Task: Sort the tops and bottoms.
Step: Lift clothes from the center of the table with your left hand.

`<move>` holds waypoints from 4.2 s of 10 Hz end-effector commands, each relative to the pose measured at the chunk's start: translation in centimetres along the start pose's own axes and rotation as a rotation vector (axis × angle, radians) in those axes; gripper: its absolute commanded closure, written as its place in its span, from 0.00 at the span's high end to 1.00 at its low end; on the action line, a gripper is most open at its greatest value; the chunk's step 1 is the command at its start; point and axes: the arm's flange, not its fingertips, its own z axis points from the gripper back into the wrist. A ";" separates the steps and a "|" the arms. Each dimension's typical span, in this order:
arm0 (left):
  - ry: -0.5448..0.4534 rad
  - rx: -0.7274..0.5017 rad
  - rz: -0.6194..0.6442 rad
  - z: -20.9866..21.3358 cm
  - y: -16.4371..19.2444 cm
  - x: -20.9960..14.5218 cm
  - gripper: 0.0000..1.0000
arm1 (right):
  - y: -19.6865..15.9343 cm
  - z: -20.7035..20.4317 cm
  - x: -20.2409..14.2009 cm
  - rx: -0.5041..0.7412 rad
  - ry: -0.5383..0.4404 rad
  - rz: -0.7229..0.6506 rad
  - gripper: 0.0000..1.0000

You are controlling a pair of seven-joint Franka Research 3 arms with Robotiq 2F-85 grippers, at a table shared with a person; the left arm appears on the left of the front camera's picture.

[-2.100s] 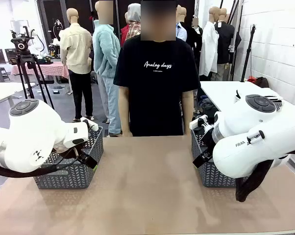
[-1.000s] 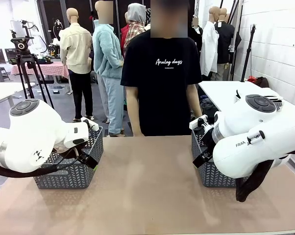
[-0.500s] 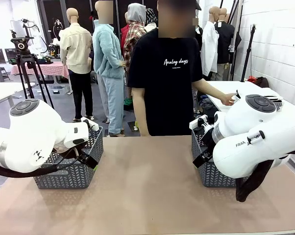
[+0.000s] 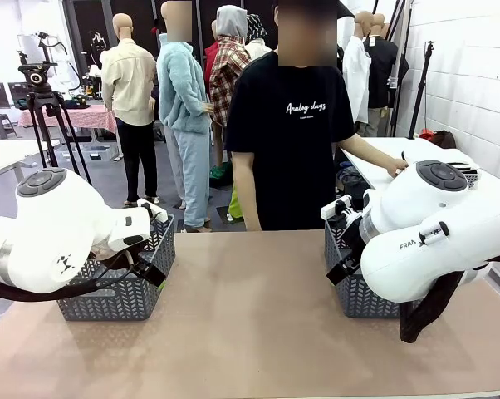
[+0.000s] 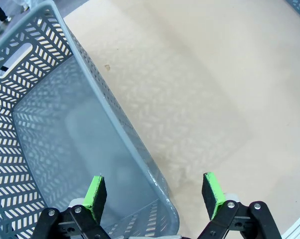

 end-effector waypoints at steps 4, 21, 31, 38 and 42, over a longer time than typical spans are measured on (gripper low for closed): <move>0.000 0.000 0.004 0.0 0.2 0.0 1.00 | 0.0 0.0 0.0 0.001 0.000 -0.002 1.00; -0.061 0.005 -0.039 6.6 -0.8 0.7 1.00 | 0.2 8.6 1.0 0.025 -0.202 -0.059 1.00; -0.102 -0.126 -0.023 17.6 3.2 -0.2 1.00 | -4.4 14.5 -1.9 0.312 -0.297 -0.141 1.00; -0.112 -0.094 -0.008 19.1 3.1 -0.3 1.00 | -5.6 17.5 1.0 0.251 -0.318 -0.171 1.00; -0.112 -0.094 -0.008 19.1 3.1 -0.3 1.00 | -5.6 17.5 1.0 0.251 -0.318 -0.171 1.00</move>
